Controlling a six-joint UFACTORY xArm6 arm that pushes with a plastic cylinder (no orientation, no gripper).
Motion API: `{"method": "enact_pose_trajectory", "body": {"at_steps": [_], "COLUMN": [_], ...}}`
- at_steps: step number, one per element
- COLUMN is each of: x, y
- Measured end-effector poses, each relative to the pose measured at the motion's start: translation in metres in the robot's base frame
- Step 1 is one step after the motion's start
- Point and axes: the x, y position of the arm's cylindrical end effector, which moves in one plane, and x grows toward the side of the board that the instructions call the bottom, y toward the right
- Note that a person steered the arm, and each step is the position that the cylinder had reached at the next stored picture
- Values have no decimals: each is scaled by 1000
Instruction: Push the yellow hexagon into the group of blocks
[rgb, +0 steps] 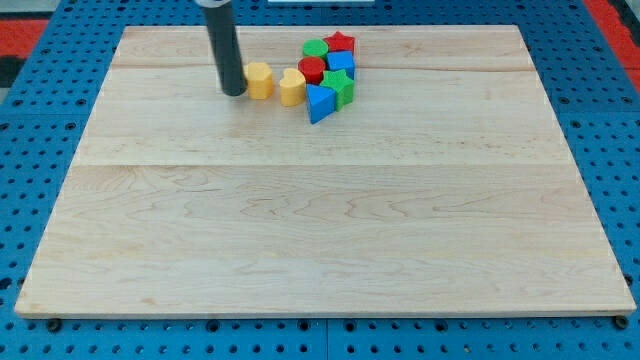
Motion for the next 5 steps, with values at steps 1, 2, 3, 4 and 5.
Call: {"method": "enact_pose_trajectory", "body": {"at_steps": [1,2,3,4,5], "x": [-28,-40,-23,12,33], "y": [33,40,28,22,11]}}
